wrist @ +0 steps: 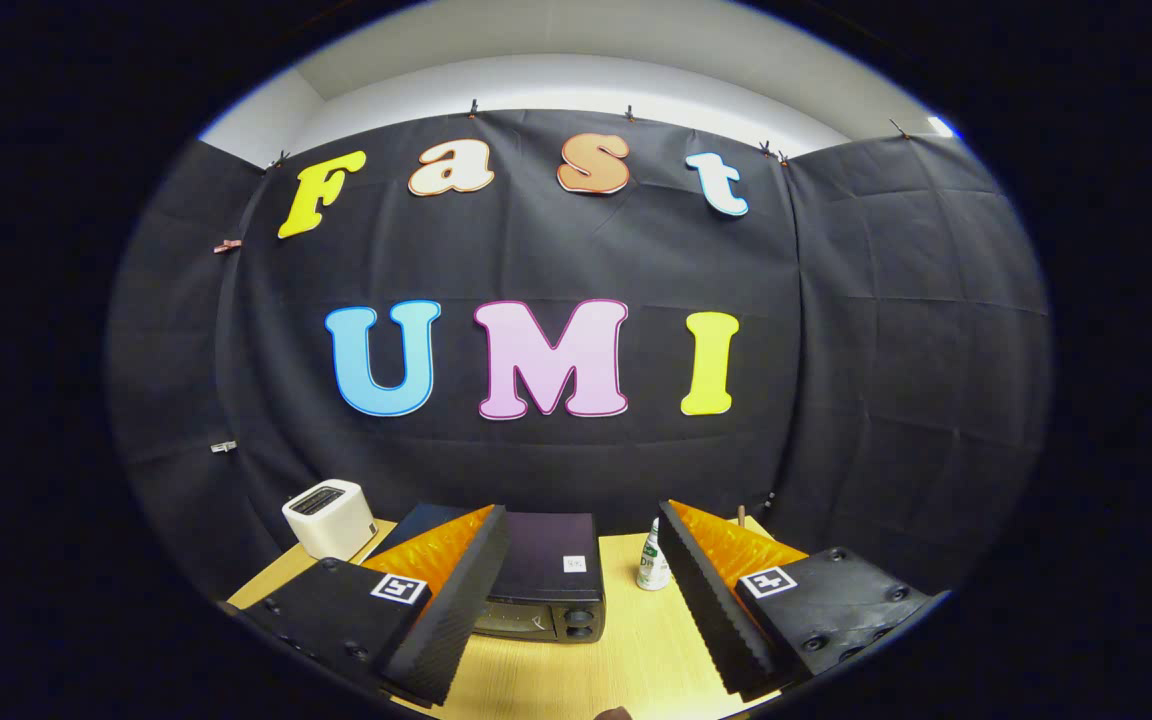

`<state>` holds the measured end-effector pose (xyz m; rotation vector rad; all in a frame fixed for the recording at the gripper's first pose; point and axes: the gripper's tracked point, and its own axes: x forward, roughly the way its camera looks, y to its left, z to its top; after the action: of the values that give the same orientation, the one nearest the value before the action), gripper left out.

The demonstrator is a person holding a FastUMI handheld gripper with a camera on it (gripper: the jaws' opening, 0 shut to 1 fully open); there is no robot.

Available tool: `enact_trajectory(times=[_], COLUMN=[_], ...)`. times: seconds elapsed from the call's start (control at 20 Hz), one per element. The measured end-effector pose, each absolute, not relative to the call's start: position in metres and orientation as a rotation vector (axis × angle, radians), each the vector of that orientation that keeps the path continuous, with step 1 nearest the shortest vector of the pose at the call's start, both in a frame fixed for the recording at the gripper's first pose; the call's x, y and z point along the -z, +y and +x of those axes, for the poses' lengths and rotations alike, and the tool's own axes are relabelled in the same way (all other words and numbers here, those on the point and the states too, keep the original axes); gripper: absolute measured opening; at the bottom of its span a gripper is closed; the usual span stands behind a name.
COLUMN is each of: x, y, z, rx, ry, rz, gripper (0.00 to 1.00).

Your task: Open the toaster oven, put the food inside, and close the toaster oven door.

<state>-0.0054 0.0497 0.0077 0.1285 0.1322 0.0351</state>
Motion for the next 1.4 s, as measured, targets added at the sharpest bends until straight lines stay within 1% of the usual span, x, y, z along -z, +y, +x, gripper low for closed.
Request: enact_trajectory(times=[0.85,1.4], x=[-0.010,-0.015], y=[0.002,-0.005], z=[-0.008,-0.008], rx=[-0.063,-0.052], ry=[0.128,0.106], rz=[0.125,0.122], gripper=[0.98,0.98])
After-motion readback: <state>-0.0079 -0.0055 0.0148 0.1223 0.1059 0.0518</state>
